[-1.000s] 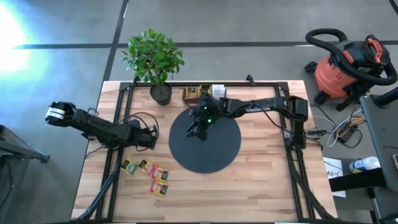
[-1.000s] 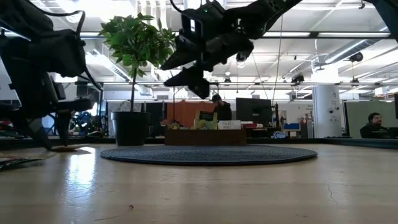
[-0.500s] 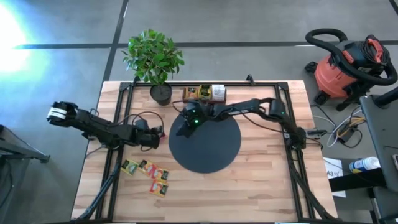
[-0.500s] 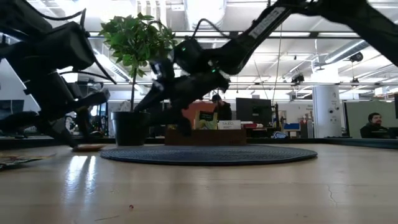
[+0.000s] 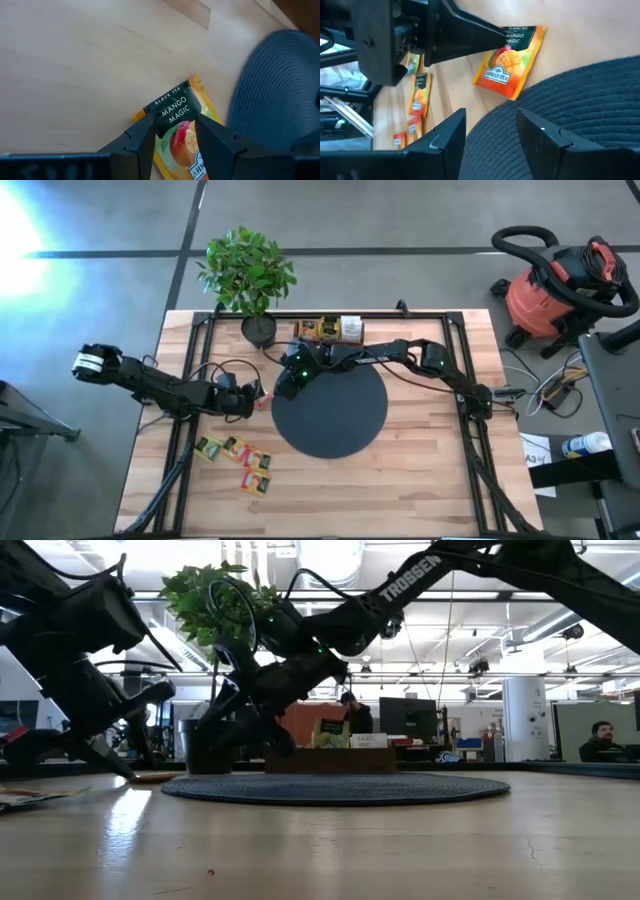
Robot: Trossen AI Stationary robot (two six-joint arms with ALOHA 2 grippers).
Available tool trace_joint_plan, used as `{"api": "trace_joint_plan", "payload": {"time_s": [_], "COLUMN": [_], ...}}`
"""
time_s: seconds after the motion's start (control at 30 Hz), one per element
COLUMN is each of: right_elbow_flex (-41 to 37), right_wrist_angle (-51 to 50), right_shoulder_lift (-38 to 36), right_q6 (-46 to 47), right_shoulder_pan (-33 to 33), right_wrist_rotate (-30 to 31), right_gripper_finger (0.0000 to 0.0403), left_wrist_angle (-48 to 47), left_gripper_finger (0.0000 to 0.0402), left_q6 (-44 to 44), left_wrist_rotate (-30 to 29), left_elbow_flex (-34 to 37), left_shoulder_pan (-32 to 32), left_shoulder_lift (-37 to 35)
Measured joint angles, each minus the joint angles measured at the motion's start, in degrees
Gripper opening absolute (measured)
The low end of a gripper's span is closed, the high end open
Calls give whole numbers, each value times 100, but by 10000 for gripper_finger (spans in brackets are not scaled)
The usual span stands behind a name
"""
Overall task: Pick & Place Tea
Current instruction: Put the orange tea bag into the left slot of the wooden organizer
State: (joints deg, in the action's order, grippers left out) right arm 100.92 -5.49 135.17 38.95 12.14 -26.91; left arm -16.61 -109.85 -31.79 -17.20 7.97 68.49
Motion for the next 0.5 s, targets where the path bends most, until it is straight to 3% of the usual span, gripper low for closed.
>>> {"api": "trace_joint_plan", "payload": {"time_s": [0.2, 0.5], "right_elbow_flex": [2, -22], "right_wrist_angle": [-16, -38], "right_shoulder_lift": [203, 182], "right_q6": [554, 744], "right_shoulder_pan": [-15, -29], "right_wrist_rotate": [-4, 202], "right_gripper_finger": [166, 166], "left_wrist_angle": [875, 1089], "left_gripper_finger": [122, 122], "left_q6": [-166, -168], "left_wrist_rotate": [103, 80], "left_elbow_flex": [288, 334], "left_shoulder_pan": [2, 7], "left_shoulder_lift": [4, 7]}}
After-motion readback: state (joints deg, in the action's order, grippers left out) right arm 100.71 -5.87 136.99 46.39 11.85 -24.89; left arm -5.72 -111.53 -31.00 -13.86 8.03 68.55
